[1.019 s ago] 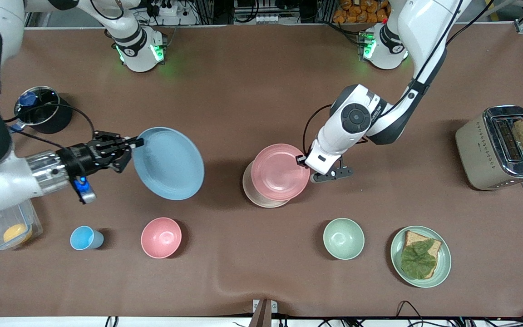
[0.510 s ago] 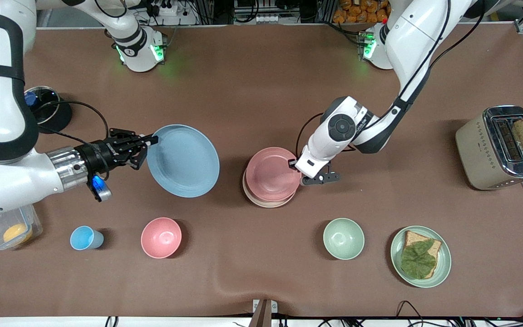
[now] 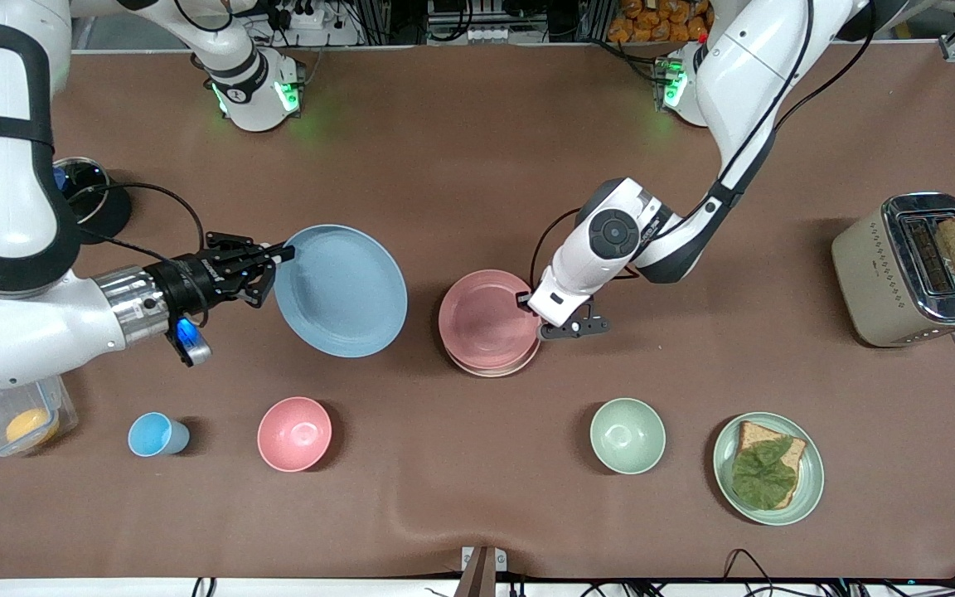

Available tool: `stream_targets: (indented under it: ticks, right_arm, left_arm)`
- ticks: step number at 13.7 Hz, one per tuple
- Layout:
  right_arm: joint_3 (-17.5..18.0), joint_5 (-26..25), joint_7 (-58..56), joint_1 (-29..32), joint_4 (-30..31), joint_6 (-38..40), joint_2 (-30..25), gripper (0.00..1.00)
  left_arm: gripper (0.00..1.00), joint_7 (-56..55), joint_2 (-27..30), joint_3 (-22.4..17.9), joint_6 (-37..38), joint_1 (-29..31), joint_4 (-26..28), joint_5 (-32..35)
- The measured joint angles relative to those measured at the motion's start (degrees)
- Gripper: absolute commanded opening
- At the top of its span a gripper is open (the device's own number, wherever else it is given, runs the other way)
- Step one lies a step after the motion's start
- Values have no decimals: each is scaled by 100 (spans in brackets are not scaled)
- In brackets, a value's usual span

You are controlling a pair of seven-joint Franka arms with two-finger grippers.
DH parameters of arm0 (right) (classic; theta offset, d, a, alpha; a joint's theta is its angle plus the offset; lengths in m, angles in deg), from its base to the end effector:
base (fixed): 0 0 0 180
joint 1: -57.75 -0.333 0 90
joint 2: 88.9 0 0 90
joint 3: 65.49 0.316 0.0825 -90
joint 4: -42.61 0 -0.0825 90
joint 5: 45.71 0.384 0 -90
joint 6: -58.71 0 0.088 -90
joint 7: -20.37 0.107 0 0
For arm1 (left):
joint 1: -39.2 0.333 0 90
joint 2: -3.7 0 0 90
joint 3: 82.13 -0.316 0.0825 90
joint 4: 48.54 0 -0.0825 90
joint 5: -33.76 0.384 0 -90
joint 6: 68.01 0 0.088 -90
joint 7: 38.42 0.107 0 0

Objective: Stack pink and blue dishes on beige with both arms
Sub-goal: 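Lay the pink plate on the beige while the right gripper lifts the blue, then lower the blue plate onto the pink plate while the left gripper withdraws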

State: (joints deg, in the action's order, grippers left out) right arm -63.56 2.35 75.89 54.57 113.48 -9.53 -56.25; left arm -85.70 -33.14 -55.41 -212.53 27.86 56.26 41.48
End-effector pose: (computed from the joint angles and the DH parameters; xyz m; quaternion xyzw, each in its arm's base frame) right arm 0.6425 0.1504 0.4513 -0.7968 0.3424 0.4470 0.2191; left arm 0.5331 -0.3882 0.2235 0.9909 0.0761 -0.0164 0.1095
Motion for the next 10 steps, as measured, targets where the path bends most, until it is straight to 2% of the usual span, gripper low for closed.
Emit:
stream_targets:
  ticks: [4, 5, 6, 7, 10]
  right_arm:
    - [2, -25, 203, -294, 30, -604, -1, 0]
    - [3, -85, 211, -385, 86, -858, 5, 0]
    - [8, -192, 205, -500, 189, -1130, 15, 0]
    - [13, -349, 198, -657, 315, -1352, 24, 0]
    - [16, -679, 203, -1180, 699, -1907, 14, 0]
  left_arm:
    - [0, 0, -47, -30, 0, 0, -17, 16]
    - [10, 0, -63, -32, 0, 0, -25, 22]
    - [63, 0, -77, -33, 0, 0, -36, 25]
    - [100, 0, -87, -34, 0, 0, -47, 27]
    - [100, 0, -88, -51, -3, 8, -101, 28]
